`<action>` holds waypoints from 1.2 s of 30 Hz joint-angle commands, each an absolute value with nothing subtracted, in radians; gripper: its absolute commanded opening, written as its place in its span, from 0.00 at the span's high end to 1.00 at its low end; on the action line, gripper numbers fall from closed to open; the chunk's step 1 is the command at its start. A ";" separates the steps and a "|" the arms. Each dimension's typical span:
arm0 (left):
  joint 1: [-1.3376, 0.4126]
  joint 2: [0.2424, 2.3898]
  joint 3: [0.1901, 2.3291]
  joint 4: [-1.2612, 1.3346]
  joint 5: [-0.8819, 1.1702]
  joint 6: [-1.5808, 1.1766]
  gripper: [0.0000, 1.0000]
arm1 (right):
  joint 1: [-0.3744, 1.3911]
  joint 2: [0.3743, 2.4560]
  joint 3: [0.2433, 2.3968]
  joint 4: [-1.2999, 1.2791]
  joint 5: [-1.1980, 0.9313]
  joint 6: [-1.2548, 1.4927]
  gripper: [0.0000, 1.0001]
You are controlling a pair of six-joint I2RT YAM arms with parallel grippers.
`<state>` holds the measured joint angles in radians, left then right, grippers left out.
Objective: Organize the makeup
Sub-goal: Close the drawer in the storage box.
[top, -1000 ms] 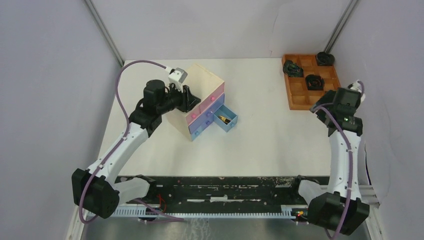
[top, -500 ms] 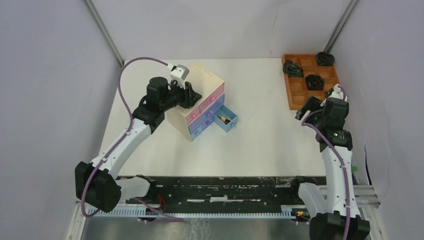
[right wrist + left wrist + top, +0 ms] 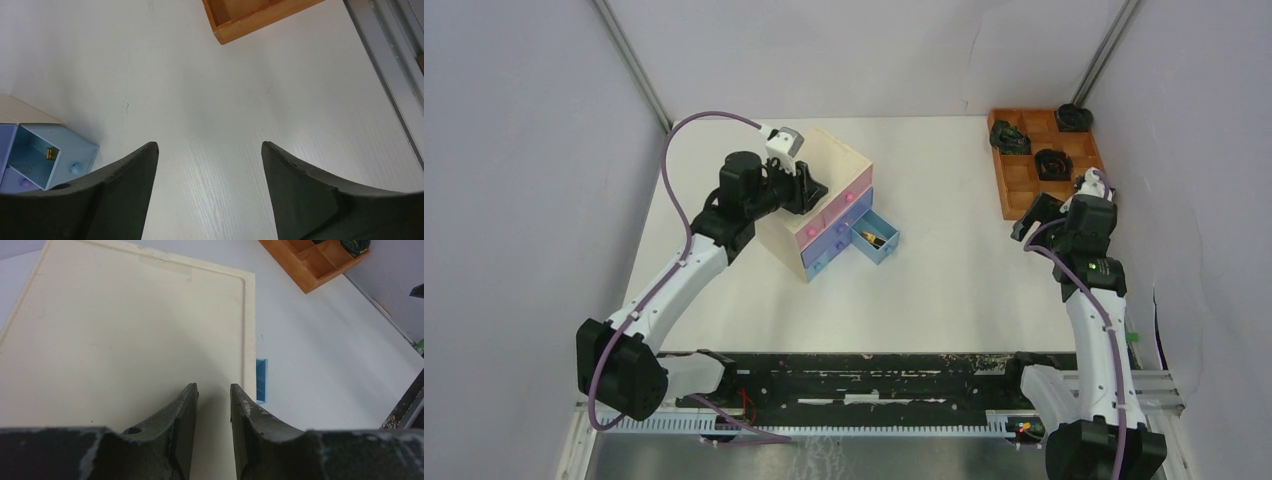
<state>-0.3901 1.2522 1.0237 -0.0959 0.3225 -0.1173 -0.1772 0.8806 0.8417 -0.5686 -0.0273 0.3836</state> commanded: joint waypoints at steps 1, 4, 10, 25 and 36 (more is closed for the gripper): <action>-0.389 1.311 0.991 -0.308 0.269 -0.071 0.60 | -0.169 0.883 0.834 -0.528 -0.035 0.361 0.18; -0.389 1.314 0.989 -0.310 0.270 -0.070 0.60 | -0.166 0.885 0.826 -0.523 -0.035 0.359 0.19; -0.390 1.321 0.991 -0.313 0.272 -0.070 0.60 | -0.160 0.895 0.821 -0.520 -0.038 0.349 0.19; -0.389 1.352 0.991 -0.334 0.242 -0.055 0.60 | -0.122 0.914 0.800 -0.498 -0.034 0.333 0.20; -0.389 1.365 0.999 -0.347 0.232 -0.044 0.60 | -0.059 0.951 0.784 -0.478 0.005 0.324 0.22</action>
